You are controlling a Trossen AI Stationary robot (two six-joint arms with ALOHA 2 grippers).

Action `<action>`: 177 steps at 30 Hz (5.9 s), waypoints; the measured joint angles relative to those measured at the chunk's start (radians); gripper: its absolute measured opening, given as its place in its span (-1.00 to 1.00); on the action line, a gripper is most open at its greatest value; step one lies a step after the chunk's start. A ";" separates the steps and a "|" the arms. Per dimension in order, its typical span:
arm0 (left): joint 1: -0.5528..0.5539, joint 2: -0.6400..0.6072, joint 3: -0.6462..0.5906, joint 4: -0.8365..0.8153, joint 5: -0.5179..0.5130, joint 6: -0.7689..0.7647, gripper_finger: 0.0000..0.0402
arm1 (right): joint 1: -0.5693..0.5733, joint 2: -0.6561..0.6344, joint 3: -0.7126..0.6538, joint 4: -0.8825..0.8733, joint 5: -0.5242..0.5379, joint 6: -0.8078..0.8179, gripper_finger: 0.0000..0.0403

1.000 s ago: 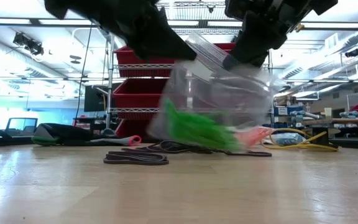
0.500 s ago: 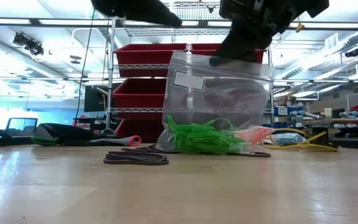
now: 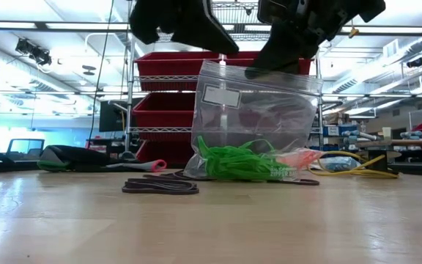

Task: Sort rubber bands
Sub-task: Open the transparent zip bag

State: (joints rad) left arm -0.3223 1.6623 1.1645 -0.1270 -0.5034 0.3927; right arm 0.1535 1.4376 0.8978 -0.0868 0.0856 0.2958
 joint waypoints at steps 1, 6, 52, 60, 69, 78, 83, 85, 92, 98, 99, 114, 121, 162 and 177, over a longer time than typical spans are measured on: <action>0.002 0.006 0.013 -0.013 0.000 0.000 -0.68 | 0.000 0.000 0.000 0.001 0.000 0.000 -1.00; 0.023 0.008 0.057 -0.046 0.002 0.000 -0.42 | 0.000 0.000 0.000 -0.011 -0.001 0.000 -1.00; 0.113 0.088 0.111 -0.140 0.169 0.038 -0.80 | 0.000 0.001 0.000 -0.024 0.007 0.000 -1.00; 0.114 0.095 0.111 -0.139 0.180 0.038 -0.94 | 0.000 0.001 0.000 -0.022 0.009 0.000 -1.00; 0.113 0.108 0.109 -0.141 0.144 0.044 -0.98 | 0.000 0.001 0.001 -0.019 0.015 0.014 -1.00; 0.113 0.108 0.109 -0.152 0.113 0.049 -0.99 | 0.000 0.001 0.001 -0.019 0.028 0.016 -0.98; 0.113 0.107 0.109 -0.152 0.114 0.049 -0.99 | 0.000 0.001 0.001 -0.019 0.066 -0.004 -0.78; 0.113 0.107 0.109 -0.152 0.114 0.049 -0.99 | 0.000 0.001 0.001 -0.019 0.066 -0.005 -0.67; 0.113 0.106 0.109 -0.152 0.114 0.049 -1.00 | 0.000 0.001 0.001 -0.053 0.052 -0.003 -0.49; 0.113 0.106 0.109 -0.152 0.114 0.049 -1.00 | 0.000 0.000 0.001 -0.093 0.054 -0.003 -0.57; 0.113 0.106 0.109 -0.152 0.114 0.049 -1.00 | 0.000 0.000 0.001 -0.100 0.058 -0.003 -0.58; 0.112 0.106 0.109 -0.145 0.112 0.049 -1.00 | -0.006 0.000 0.001 -0.112 0.081 -0.019 -0.72; 0.112 0.106 0.109 -0.124 0.105 0.049 -1.00 | -0.007 0.000 0.001 -0.111 0.078 -0.026 -0.83; 0.086 0.105 0.109 -0.103 0.022 0.109 -0.66 | -0.025 0.000 0.001 -0.066 0.039 0.045 -1.00; 0.100 0.144 0.111 -0.079 0.050 0.156 -0.66 | -0.028 0.000 0.000 -0.042 0.025 0.047 -1.00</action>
State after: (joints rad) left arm -0.2226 1.8065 1.2759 -0.2065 -0.4536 0.5491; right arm 0.1253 1.4376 0.8982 -0.1284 0.1102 0.3428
